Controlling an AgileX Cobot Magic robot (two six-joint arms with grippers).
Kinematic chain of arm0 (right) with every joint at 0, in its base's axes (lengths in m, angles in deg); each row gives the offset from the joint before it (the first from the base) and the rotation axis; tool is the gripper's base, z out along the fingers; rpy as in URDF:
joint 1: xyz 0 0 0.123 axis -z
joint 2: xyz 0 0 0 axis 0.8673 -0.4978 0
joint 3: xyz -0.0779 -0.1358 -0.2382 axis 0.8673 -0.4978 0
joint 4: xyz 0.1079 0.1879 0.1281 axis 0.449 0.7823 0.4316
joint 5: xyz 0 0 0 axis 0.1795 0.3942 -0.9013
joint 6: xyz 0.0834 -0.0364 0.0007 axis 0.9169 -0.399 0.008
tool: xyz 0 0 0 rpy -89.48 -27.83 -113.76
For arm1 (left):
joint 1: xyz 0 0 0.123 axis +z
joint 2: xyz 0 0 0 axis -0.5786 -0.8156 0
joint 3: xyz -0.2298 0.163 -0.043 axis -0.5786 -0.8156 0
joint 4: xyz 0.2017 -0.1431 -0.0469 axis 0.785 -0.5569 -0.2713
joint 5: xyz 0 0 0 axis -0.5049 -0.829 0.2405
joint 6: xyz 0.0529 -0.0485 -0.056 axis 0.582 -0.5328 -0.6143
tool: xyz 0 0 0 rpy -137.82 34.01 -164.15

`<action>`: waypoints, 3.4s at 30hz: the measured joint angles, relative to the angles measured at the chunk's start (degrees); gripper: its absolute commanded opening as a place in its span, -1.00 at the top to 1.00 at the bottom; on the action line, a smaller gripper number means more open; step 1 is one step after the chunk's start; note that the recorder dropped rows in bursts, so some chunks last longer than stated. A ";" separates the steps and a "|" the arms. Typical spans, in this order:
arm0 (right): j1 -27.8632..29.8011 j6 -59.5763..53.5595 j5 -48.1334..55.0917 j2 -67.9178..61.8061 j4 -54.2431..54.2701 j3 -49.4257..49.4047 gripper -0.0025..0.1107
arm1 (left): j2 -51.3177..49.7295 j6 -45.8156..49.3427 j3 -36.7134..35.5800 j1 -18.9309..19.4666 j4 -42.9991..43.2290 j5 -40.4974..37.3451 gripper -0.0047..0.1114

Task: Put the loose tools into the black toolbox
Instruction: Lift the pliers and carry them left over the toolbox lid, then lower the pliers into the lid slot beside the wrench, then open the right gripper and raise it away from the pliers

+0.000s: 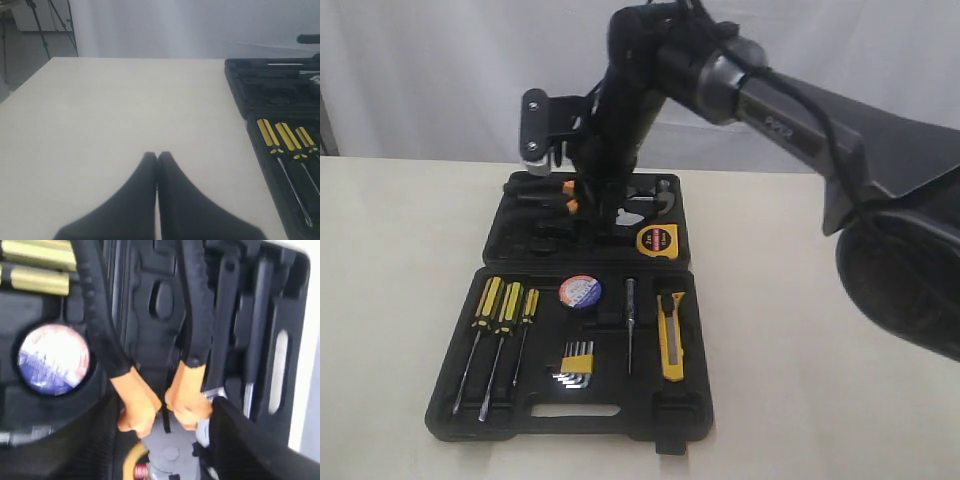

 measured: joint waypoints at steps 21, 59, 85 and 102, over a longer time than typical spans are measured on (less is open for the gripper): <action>-2.12 22.32 -11.05 -6.61 -1.81 0.00 0.57 | 0.00 0.00 0.00 0.00 0.00 0.00 0.92; -2.80 24.62 -12.32 -12.51 -7.18 0.22 0.57 | 0.00 0.00 0.00 0.00 0.00 0.00 0.92; -2.88 16.47 -7.55 -11.27 -6.72 0.33 -0.18 | 0.00 0.00 0.00 0.00 0.00 0.00 0.92; 0.91 19.78 0.45 -6.32 -2.99 0.33 0.96 | 0.00 0.00 0.00 0.00 0.00 0.00 0.92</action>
